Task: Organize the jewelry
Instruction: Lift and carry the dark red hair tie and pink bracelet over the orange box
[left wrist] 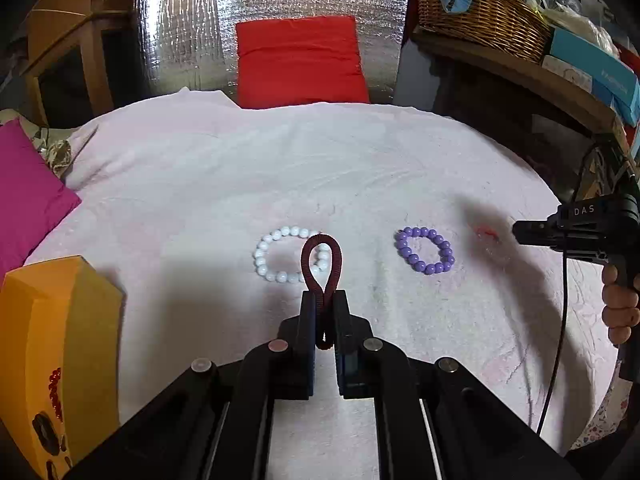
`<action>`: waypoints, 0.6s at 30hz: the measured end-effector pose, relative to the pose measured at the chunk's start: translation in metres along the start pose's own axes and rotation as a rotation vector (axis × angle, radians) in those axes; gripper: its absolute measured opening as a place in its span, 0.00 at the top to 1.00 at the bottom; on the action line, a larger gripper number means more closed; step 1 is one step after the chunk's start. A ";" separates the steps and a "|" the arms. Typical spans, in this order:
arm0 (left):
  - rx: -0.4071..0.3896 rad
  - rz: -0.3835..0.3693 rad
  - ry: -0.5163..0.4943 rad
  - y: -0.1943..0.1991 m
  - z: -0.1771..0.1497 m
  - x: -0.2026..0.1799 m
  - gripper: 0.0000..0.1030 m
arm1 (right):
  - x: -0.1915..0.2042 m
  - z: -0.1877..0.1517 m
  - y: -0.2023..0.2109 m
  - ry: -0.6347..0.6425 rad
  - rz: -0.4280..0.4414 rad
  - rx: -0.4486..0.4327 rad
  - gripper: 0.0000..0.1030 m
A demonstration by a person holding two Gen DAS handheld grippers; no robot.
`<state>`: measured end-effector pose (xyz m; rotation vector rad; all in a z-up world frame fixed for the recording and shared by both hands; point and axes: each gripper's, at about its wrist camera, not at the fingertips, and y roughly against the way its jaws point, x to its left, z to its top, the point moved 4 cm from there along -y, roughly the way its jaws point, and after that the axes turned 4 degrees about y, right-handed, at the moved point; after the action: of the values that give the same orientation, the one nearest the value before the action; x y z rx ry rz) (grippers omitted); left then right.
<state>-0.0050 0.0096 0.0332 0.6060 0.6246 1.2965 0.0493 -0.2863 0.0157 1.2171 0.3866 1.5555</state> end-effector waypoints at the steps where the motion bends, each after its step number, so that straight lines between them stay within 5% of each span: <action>1: -0.002 0.001 0.003 0.001 0.000 0.001 0.92 | 0.000 0.000 0.001 0.004 -0.031 -0.007 0.91; 6: 0.005 0.001 0.000 -0.001 -0.001 -0.002 0.92 | -0.007 0.004 -0.005 0.041 -0.166 -0.037 0.73; 14: 0.013 -0.006 -0.018 0.000 -0.004 -0.007 0.92 | 0.003 0.004 -0.040 0.149 -0.272 -0.044 0.71; 17: 0.010 -0.002 -0.008 0.000 -0.002 -0.004 0.92 | 0.009 0.005 -0.039 0.211 -0.294 -0.069 0.92; 18: 0.008 0.002 -0.002 0.000 -0.002 -0.003 0.92 | 0.010 0.005 -0.037 0.216 -0.302 -0.077 0.92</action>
<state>-0.0069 0.0071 0.0326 0.6148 0.6277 1.2952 0.0741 -0.2657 -0.0050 0.8873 0.6167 1.4269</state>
